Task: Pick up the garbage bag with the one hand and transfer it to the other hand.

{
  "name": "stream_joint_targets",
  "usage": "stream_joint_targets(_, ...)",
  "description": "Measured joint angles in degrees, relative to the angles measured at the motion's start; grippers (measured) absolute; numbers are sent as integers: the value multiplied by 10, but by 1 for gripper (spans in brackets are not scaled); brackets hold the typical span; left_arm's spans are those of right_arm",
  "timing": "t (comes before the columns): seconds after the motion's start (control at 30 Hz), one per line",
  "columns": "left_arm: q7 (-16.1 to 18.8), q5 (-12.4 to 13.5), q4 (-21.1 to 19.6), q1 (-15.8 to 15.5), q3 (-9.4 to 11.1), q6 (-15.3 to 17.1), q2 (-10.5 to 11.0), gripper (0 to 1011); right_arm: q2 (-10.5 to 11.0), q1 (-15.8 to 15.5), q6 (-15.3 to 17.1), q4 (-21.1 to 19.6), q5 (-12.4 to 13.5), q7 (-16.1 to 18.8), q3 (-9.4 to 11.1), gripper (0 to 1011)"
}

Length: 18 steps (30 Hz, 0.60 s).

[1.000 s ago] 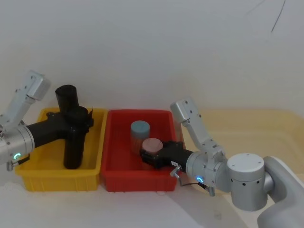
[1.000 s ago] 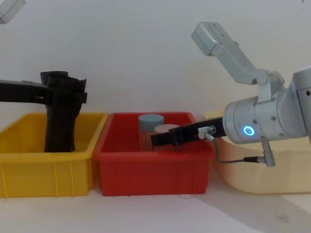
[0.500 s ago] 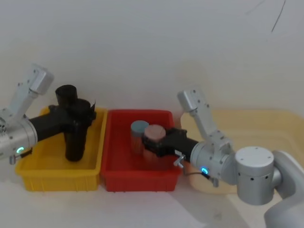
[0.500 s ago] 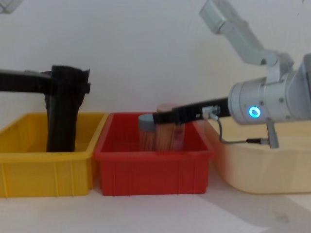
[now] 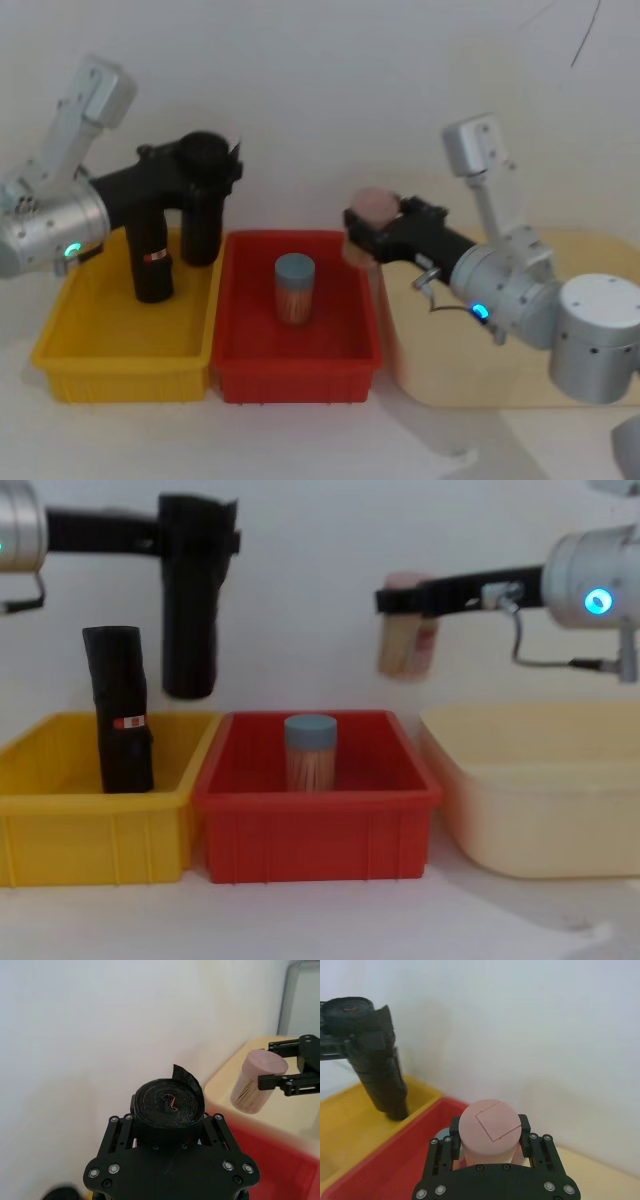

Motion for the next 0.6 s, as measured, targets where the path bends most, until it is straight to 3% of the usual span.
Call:
stream_joint_targets(0.3, -42, -8, 53, -69, 21, -35, -46, 522, 22, -14, -2, -43, -16, -34, 39, 650)
stream_joint_targets(0.6, -99, -18, 161, -147, 47, -90, -117, 522, 45, -35, 9, -70, -33, -70, 78, 650)
